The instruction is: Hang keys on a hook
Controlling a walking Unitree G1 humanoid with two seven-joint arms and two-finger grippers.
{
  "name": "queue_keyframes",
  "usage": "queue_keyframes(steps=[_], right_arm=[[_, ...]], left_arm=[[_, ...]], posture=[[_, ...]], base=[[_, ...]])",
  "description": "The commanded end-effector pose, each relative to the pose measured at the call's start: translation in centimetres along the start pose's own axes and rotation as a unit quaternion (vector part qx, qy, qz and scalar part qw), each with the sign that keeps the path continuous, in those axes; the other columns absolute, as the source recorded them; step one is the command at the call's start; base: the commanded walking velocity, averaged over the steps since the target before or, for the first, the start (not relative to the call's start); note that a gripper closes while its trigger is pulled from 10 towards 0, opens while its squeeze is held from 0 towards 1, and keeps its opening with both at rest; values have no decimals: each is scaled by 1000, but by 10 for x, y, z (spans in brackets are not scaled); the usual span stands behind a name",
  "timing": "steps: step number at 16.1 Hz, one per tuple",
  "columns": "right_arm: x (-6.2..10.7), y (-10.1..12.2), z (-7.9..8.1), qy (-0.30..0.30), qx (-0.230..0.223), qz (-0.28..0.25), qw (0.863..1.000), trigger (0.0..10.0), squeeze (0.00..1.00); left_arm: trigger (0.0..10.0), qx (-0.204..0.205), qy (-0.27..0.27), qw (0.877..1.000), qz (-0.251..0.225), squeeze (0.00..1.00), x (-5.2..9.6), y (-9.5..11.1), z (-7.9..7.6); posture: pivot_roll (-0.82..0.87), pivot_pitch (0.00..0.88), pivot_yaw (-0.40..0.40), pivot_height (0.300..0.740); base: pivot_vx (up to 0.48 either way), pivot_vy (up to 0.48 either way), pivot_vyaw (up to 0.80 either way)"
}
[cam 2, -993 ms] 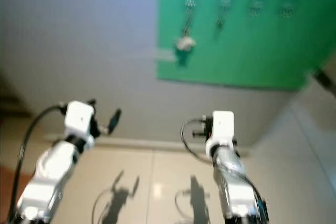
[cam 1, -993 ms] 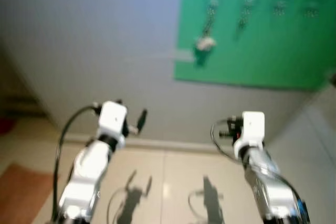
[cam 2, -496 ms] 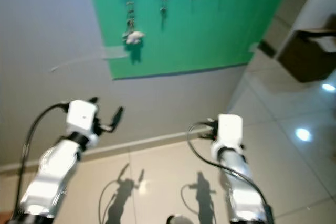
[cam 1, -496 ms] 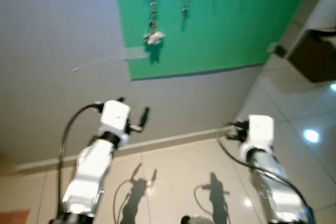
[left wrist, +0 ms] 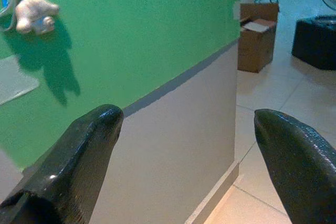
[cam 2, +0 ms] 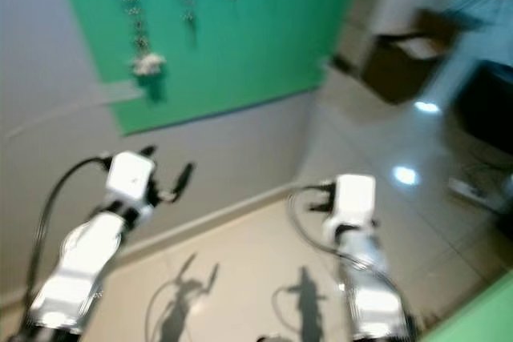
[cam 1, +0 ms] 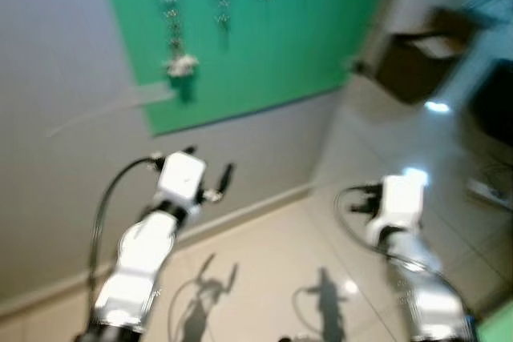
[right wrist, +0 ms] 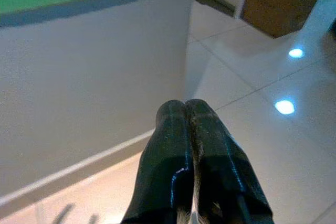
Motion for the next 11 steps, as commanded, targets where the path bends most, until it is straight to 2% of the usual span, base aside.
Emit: queue_keyframes(steps=[1,7,11], right_arm=[[1,-2,-9,-13,2,6,1000,10000,0],[2,1,-7,-12,7,1,1000,10000,0],[0,19,-13,-33,9,-41,999,10000,0]], left_arm=[[10000,-1,-4,1000,-6,0,-3,3,-4],[10000,1,0,1000,-5,0,1,1,-1],[10000,14,19,1000,-17,0,-1,5,4]], posture=[[-29,0,24,740],[-23,0,13,740],[-26,0,13,740]], base=[[0,0,-800],[0,0,-800],[0,0,-800]])
Point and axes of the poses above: a point about 5 cm out from each wrist's last joint towards the gripper, its own x axis pointing back from the gripper into the wrist, its own y axis along the axis of the wrist's last joint, z = x × y, the point moved 1 cm from there along -x, pointing out of the wrist towards the gripper, and after that the axes turned 5 degrees about x, right-handed, at the moved point
